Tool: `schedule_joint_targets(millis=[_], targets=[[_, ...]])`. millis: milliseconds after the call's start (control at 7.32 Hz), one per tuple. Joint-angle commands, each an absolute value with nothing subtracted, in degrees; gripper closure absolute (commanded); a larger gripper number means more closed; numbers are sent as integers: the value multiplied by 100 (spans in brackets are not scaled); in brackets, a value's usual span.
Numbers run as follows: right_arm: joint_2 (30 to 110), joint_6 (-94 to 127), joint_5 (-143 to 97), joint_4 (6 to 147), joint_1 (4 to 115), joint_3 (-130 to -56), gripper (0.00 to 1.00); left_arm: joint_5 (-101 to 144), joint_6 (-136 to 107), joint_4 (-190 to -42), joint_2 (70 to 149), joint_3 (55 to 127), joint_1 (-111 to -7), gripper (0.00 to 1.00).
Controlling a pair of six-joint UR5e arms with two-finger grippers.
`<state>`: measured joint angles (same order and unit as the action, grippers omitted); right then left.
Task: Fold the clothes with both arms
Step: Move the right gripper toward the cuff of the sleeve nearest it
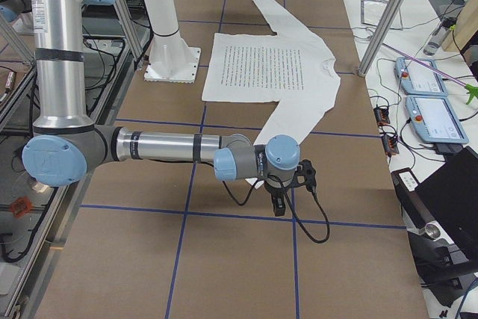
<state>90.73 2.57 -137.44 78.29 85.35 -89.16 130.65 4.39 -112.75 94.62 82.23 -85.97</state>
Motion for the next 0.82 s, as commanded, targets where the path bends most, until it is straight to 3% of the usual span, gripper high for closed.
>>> schedule_joint_targets(millis=[0,273,683], targets=[[9227,1892,-13528,6574,8001,-8886,0,13069,413,-11732,9413,8042,-8552,0],[9605,3253,-13316,5383,7219,-8877,0,13069,396,-11795,9431,8165,-8552,0],[9659,3471,-12948,5238,6532,-8895,0,13078,404,-11804,9422,8191,-8552,0]])
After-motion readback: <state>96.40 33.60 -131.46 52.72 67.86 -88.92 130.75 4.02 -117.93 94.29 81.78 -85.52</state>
